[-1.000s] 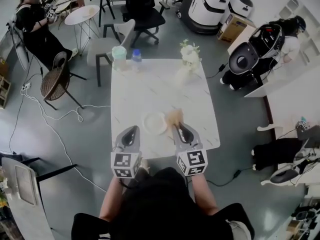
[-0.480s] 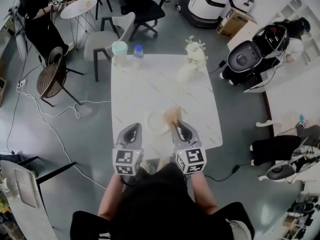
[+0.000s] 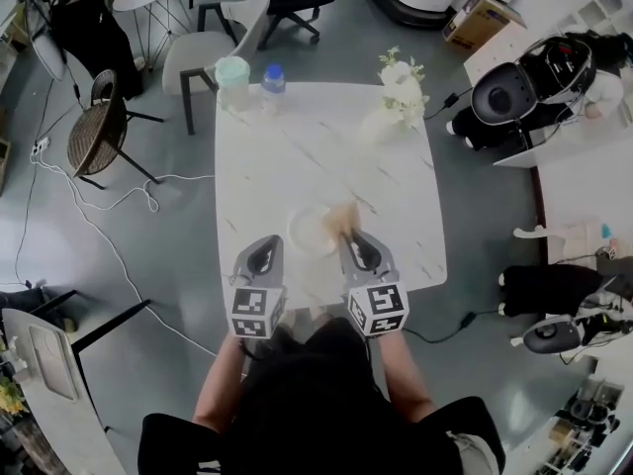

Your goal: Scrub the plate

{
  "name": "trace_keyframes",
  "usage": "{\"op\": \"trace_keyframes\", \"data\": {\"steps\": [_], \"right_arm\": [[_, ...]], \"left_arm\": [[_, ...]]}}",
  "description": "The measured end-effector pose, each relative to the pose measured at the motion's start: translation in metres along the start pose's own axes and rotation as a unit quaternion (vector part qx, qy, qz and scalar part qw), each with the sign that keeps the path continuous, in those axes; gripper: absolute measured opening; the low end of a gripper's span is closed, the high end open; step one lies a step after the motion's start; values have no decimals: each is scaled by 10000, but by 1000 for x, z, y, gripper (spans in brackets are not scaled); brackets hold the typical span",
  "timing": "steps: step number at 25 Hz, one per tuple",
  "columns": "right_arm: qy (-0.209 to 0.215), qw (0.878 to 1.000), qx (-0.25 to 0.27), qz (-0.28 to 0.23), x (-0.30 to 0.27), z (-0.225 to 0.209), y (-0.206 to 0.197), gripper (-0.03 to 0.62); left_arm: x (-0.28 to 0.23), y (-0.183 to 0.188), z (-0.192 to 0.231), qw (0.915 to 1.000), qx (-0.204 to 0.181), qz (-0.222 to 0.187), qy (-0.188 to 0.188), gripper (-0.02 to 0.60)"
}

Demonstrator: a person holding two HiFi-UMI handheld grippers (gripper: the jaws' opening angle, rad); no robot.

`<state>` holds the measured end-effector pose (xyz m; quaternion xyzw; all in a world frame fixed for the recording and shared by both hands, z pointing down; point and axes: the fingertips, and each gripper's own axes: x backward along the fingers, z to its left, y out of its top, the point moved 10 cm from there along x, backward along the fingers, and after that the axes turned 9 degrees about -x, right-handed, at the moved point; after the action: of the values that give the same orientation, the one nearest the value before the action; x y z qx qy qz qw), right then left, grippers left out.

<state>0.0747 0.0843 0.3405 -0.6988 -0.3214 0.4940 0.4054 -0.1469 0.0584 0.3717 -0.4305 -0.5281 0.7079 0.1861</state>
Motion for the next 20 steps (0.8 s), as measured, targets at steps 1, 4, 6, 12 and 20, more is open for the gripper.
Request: {"op": "trace_keyframes", "data": {"steps": [1, 4, 6, 12, 20], "right_arm": [[27, 10000, -26, 55, -4, -2, -3, 69], [92, 9997, -75, 195, -16, -12, -11, 69], [140, 9995, -85, 278, -23, -19, -17, 69], [251, 9982, -126, 530, -41, -39, -38, 69], [441, 9954, -149, 833, -63, -55, -66, 69]], "left_arm": [[-4, -3, 0, 10000, 15, 60, 6, 8], [-20, -15, -2, 9997, 63, 249, 40, 8], [-30, -22, -5, 9993, 71, 376, 48, 8], [-54, -43, -14, 9976, 148, 673, 77, 8], [-81, -75, -20, 9937, 277, 1065, 200, 8]]}}
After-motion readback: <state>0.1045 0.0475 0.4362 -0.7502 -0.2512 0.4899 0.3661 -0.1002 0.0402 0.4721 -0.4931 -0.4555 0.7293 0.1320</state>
